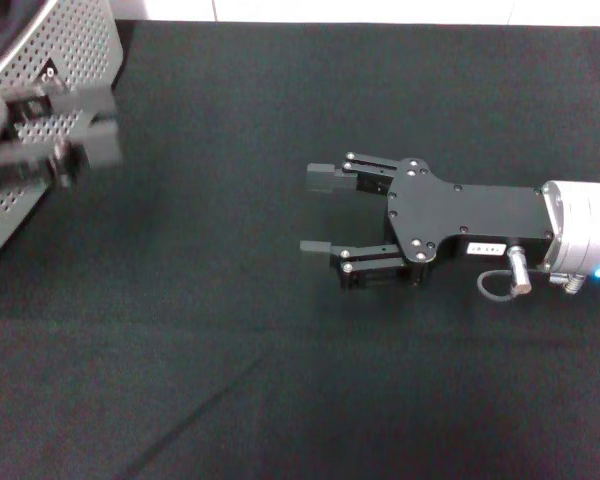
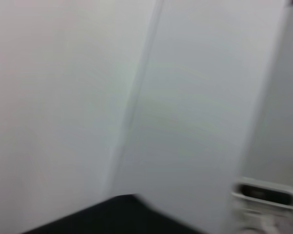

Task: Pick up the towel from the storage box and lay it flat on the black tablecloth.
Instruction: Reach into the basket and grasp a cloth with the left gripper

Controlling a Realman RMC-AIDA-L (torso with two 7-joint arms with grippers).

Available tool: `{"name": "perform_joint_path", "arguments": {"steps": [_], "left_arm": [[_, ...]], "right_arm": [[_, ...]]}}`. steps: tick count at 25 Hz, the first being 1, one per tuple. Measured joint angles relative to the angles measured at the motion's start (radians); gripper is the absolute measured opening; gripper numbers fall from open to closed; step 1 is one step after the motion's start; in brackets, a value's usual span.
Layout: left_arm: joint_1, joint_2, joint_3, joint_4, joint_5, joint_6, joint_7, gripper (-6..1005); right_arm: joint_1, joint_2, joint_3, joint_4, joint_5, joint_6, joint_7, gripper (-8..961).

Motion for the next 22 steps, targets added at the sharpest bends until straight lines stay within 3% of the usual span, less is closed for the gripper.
{"name": "perform_joint_path", "arguments": {"steps": [7, 11, 15, 22], "left_arm": [[-0.017, -0.008, -0.110, 0.519, 0.179, -0.168, -0.418, 710], [-0.049, -0.011, -0.184, 0.735, 0.333, -0.181, -0.569, 664], [-0.065, -0.025, -0.189, 0.885, 0.530, -0.182, -0.604, 654], [-0.102, -0.063, -0.163, 0.932, 0.789, -0.184, -0.571, 657]], "right_arm": [[-0.035, 0.000, 0.056, 0.006, -0.004, 0.009, -0.036, 843], [-0.042, 0.000, 0.083, 0.015, -0.005, 0.014, -0.058, 843], [-0.042, -0.002, 0.104, 0.017, -0.006, 0.018, -0.077, 844], [-0.036, -0.003, 0.127, 0.017, -0.012, 0.026, -0.090, 844]]}}
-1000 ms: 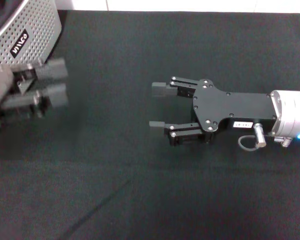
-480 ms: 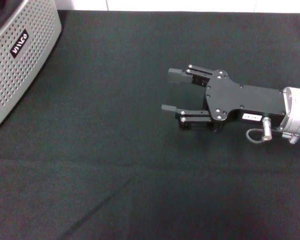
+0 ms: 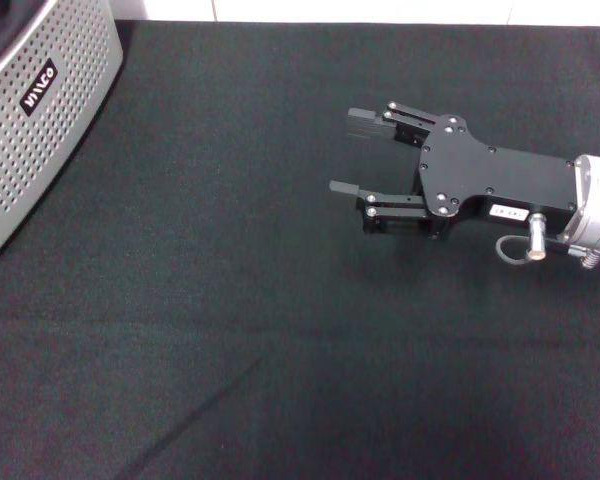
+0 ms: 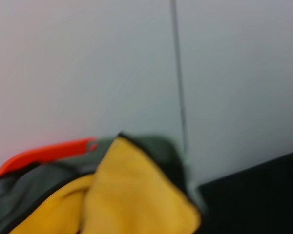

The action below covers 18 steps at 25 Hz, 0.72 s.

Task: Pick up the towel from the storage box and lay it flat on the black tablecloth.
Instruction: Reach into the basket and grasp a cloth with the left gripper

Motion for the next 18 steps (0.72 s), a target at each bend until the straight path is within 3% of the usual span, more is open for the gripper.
{"name": "perform_joint_path", "arguments": {"steps": [8, 18], "left_arm": [[-0.012, -0.015, 0.037, -0.007, 0.282, -0.104, -0.010, 647], [-0.055, -0.026, 0.060, -0.196, 0.351, -0.211, -0.006, 620]], "right_arm": [[0.004, 0.008, 0.000, -0.004, -0.001, 0.014, -0.002, 844], [-0.001, 0.010, 0.000, -0.005, -0.001, 0.015, -0.007, 843]]}}
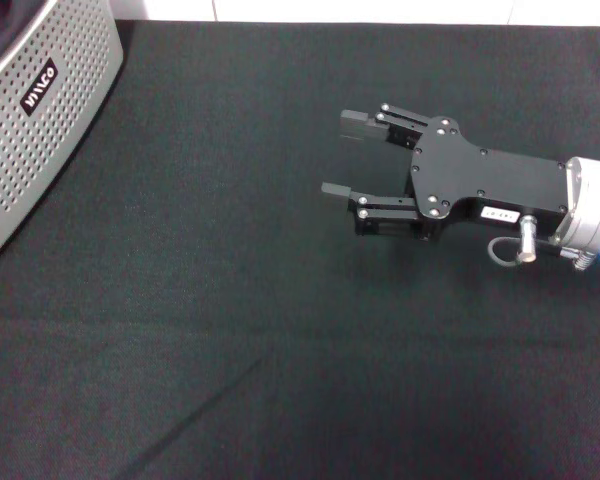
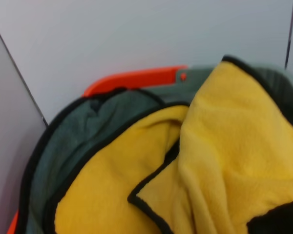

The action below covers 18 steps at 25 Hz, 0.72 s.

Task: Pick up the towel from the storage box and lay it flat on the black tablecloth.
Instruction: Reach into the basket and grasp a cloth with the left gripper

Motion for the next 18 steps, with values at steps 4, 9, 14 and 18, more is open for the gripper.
{"name": "perform_joint_path", "arguments": {"steps": [4, 9, 14, 18], "left_arm": [[-0.010, 0.000, 0.016, -0.038, 0.049, -0.024, 0.002, 609], [-0.012, 0.000, 0.019, -0.043, 0.071, -0.028, 0.002, 596], [-0.012, -0.001, 0.019, -0.044, 0.068, -0.028, 0.001, 582], [-0.009, -0.008, 0.019, -0.045, 0.050, -0.022, 0.004, 541]], "right_arm": [[-0.009, 0.000, 0.000, 0.003, 0.001, 0.000, -0.001, 843], [-0.014, 0.000, 0.001, 0.002, 0.003, -0.001, -0.002, 843], [-0.015, 0.002, 0.002, 0.003, 0.001, -0.001, -0.005, 843], [-0.019, 0.004, 0.002, 0.004, 0.000, 0.000, -0.006, 844]]}}
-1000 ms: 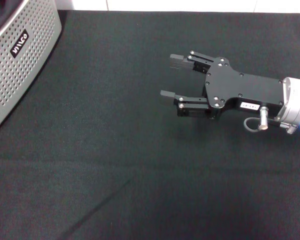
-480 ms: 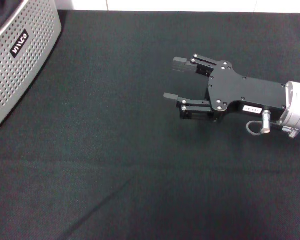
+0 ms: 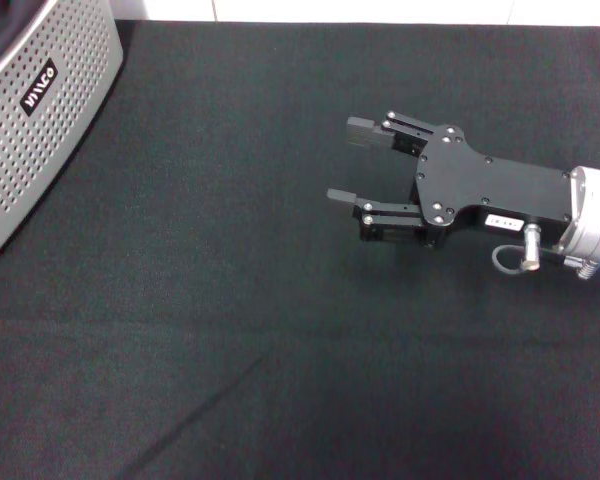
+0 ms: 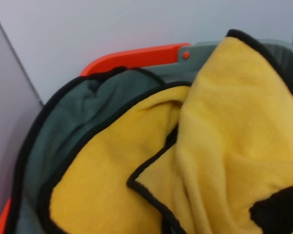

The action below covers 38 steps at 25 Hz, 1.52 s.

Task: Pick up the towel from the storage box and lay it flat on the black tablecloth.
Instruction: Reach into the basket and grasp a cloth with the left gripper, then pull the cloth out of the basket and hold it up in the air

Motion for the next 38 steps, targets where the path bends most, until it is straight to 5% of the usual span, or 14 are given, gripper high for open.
{"name": "perform_joint_path", "arguments": {"steps": [6, 8, 21, 38], "left_arm": [[0.000, 0.003, 0.000, -0.012, -0.019, 0.005, 0.000, 341], [0.000, 0.003, 0.000, -0.014, -0.019, 0.005, -0.002, 118], [0.031, -0.003, -0.013, 0.112, -0.171, -0.001, -0.008, 41], [0.124, 0.004, -0.051, 0.165, -1.040, 0.052, 0.134, 34]], "right_arm": [[-0.014, 0.001, 0.000, 0.000, 0.000, -0.002, -0.001, 844], [-0.018, 0.001, 0.000, -0.001, 0.000, -0.002, -0.001, 844], [-0.045, 0.001, 0.008, -0.009, 0.005, -0.012, -0.001, 843], [-0.077, 0.002, 0.058, 0.001, 0.002, -0.029, -0.026, 842]]}}
